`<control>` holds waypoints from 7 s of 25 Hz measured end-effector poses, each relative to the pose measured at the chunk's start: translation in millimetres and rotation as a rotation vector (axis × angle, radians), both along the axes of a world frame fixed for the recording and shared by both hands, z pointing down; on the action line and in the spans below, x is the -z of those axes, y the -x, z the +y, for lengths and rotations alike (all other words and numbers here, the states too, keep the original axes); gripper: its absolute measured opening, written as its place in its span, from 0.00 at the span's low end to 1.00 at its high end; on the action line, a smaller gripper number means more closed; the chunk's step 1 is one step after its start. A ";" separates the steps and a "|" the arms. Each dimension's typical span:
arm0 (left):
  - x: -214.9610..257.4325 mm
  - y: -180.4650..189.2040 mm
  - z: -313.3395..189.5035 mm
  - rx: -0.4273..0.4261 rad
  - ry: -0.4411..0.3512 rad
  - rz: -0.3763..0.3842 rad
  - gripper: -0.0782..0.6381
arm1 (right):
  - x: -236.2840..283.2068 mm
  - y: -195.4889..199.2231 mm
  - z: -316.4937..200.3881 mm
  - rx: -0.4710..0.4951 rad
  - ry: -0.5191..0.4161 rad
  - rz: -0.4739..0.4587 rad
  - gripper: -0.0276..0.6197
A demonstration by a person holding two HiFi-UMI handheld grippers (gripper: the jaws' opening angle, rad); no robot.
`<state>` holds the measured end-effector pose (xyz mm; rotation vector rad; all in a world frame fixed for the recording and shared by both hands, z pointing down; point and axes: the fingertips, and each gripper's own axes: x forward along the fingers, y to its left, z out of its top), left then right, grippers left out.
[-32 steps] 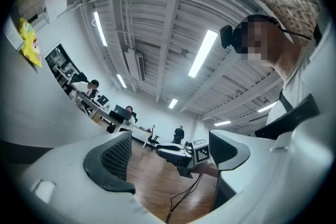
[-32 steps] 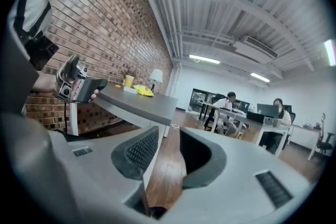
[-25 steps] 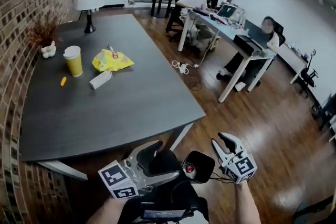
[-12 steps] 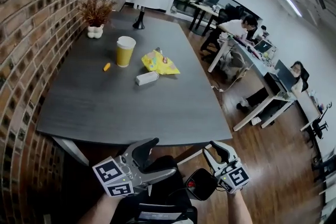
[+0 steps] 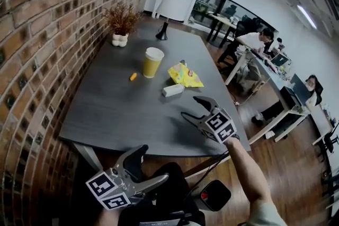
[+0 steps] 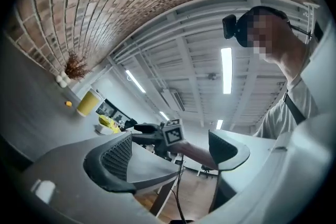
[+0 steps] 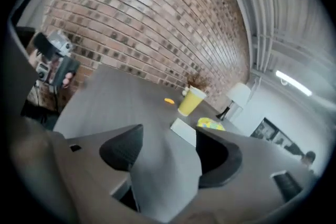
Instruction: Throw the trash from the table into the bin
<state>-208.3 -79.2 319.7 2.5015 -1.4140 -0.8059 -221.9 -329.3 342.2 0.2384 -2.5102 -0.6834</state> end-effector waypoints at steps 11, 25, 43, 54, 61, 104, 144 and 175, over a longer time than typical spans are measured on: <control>-6.0 26.4 35.9 0.087 0.035 -0.006 0.72 | -56.5 70.2 -123.3 -0.151 0.539 0.110 0.55; -16.2 37.7 44.9 0.112 0.042 0.011 0.71 | -75.6 119.1 -29.8 0.066 0.353 0.280 0.47; -13.2 0.1 23.0 0.005 0.039 0.004 0.70 | 59.3 -60.4 138.7 0.211 0.431 -0.449 0.27; -9.4 -87.4 -28.6 -0.232 0.029 -0.034 0.70 | 93.9 -220.8 88.9 -0.165 0.143 -0.653 0.27; -16.7 -167.4 -66.5 -0.419 0.025 -0.036 0.70 | 69.0 -349.0 72.5 -0.405 0.075 -0.675 0.27; -16.3 -291.0 -72.6 -0.740 0.027 -0.089 0.70 | -104.6 -515.8 62.0 -0.906 0.200 -0.185 0.33; -2.6 -27.6 -6.4 -0.113 0.001 0.007 0.69 | -15.3 79.9 -93.9 -0.210 -0.481 0.238 0.46; -3.1 -80.7 -19.4 -0.239 -0.007 -0.005 0.69 | 151.3 -160.7 93.8 -0.199 -0.443 -0.467 0.06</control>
